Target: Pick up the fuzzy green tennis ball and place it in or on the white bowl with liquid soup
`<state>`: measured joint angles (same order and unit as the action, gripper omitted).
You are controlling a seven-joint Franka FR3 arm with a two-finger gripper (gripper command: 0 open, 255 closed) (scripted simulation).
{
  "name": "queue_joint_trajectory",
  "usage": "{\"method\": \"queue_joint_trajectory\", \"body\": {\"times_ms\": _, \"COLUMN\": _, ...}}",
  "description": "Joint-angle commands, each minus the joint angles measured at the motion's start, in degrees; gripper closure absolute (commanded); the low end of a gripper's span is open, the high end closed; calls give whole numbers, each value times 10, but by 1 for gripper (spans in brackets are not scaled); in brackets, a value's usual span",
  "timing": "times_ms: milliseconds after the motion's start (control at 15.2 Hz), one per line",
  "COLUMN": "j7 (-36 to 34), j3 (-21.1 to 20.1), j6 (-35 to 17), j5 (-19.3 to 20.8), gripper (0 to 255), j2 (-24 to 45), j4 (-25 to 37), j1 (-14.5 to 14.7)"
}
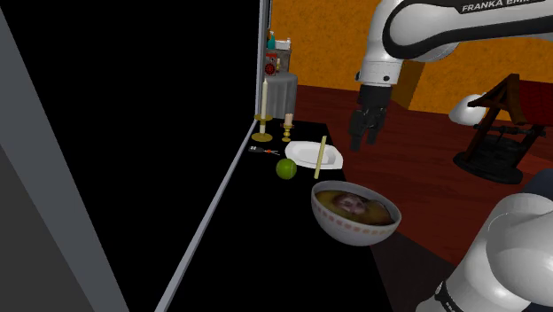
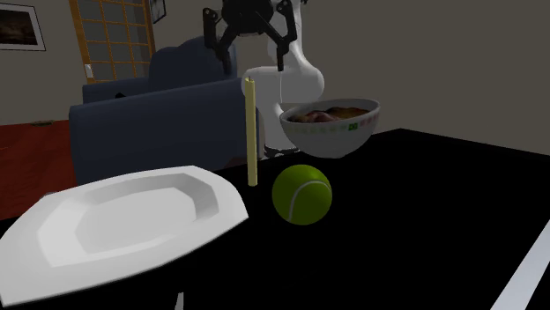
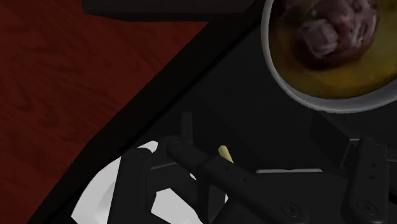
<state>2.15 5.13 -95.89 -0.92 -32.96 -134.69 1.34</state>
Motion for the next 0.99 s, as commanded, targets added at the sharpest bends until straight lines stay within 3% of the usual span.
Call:
{"method": "queue_joint_trajectory", "body": {"times_ms": 0, "j7": 12, "j3": 3, "j6": -31, "j5": -11, "gripper": 0, "j2": 35, "j4": 8, "j1": 9}}
{"method": "queue_joint_trajectory", "body": {"times_ms": 462, "j7": 60, "j3": 8, "j6": -126, "j5": -58, "gripper": 0, "j2": 170, "j4": 59, "j1": 38}}
{"method": "queue_joint_trajectory", "body": {"times_ms": 924, "j7": 111, "j3": 4, "j6": -185, "j5": -111, "gripper": 0, "j2": 303, "j4": 140, "j1": 60}}
